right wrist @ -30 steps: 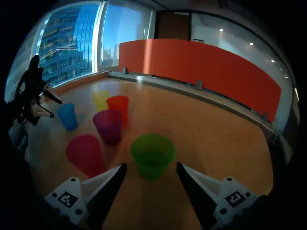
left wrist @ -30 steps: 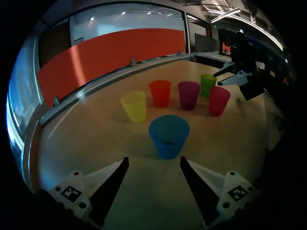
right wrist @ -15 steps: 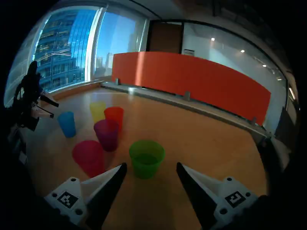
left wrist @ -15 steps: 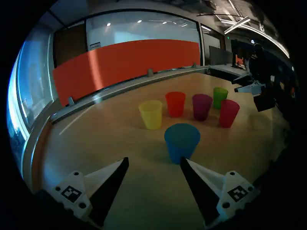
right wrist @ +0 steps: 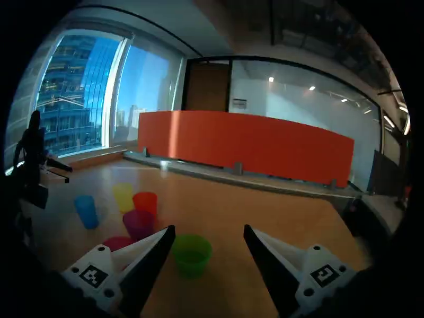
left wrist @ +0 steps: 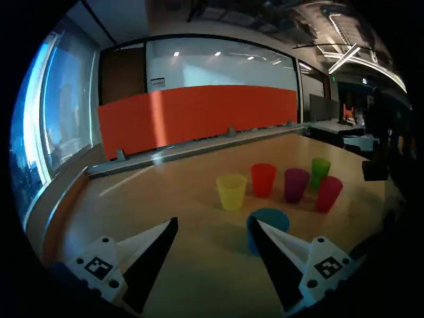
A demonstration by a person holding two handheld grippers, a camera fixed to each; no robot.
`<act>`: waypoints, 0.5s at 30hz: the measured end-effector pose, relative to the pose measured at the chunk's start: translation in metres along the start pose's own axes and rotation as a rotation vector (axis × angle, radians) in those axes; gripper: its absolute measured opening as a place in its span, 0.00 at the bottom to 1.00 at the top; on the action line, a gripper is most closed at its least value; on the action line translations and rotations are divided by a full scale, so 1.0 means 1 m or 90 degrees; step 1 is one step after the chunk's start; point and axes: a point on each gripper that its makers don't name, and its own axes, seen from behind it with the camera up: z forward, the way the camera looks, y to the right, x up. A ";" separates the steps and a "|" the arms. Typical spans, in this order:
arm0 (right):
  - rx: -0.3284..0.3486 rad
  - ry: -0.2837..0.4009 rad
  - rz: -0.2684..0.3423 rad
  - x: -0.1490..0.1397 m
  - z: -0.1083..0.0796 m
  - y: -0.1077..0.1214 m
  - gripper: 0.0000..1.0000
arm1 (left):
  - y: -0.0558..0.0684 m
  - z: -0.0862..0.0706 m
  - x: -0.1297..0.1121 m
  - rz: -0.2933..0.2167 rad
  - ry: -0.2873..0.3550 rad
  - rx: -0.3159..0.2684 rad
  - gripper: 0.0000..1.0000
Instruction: Pour water
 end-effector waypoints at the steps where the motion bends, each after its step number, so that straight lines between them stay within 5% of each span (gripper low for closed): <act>1: -0.006 0.012 0.003 0.005 0.000 0.001 1.00 | -0.002 0.000 0.003 -0.007 0.008 0.003 1.00; 15: -0.124 0.163 0.062 0.052 -0.003 0.038 1.00 | -0.028 -0.001 0.042 -0.087 0.121 0.093 1.00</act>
